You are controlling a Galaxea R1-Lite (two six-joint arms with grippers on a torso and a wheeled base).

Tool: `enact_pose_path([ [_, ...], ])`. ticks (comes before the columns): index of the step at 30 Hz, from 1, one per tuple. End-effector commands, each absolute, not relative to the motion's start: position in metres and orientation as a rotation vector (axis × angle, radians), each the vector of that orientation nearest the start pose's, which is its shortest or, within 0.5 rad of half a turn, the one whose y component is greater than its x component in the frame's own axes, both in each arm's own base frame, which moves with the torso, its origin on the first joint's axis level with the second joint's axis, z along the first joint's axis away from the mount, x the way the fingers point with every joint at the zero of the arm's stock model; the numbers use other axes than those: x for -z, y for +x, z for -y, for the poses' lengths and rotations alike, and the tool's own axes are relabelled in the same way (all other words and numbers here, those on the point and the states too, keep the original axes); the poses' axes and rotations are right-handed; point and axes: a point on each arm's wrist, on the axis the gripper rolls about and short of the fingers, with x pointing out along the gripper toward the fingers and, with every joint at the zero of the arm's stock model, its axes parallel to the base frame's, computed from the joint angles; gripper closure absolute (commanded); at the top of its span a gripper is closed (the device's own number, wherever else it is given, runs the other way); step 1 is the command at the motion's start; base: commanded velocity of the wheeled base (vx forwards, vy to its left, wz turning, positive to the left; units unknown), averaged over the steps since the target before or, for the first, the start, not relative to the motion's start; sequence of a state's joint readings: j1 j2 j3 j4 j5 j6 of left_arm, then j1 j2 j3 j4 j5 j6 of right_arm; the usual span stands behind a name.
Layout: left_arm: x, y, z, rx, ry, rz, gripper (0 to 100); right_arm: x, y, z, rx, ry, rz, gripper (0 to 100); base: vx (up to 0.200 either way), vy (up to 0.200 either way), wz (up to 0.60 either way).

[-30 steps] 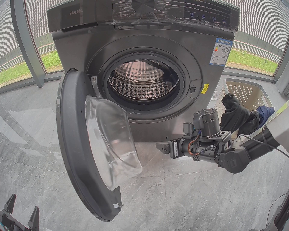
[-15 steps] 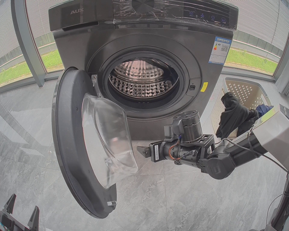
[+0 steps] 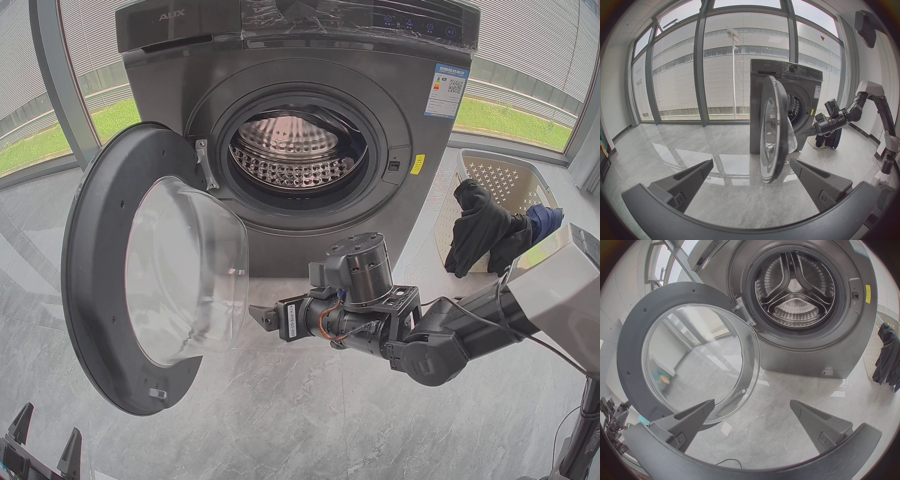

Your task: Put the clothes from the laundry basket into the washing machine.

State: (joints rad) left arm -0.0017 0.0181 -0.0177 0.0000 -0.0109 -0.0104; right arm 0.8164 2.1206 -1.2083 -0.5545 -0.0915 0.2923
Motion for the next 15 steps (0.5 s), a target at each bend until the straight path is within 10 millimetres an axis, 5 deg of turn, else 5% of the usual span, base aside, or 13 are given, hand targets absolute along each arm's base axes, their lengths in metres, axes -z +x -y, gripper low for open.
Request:
enact_pose_path([
  [1, -0.076, -0.023, 0.0, 0.012, -0.011, -0.003, 0, -0.122, 0.303, -0.31, -0.647, 0.119, -0.421, 0, 0.0, 0.0, 0.0],
  [15, -0.076, -0.023, 0.0, 0.012, -0.011, -0.003, 0, -0.09, 0.321, -0.376, -0.673, 0.132, -0.368, 0, 0.0, 0.0, 0.0],
])
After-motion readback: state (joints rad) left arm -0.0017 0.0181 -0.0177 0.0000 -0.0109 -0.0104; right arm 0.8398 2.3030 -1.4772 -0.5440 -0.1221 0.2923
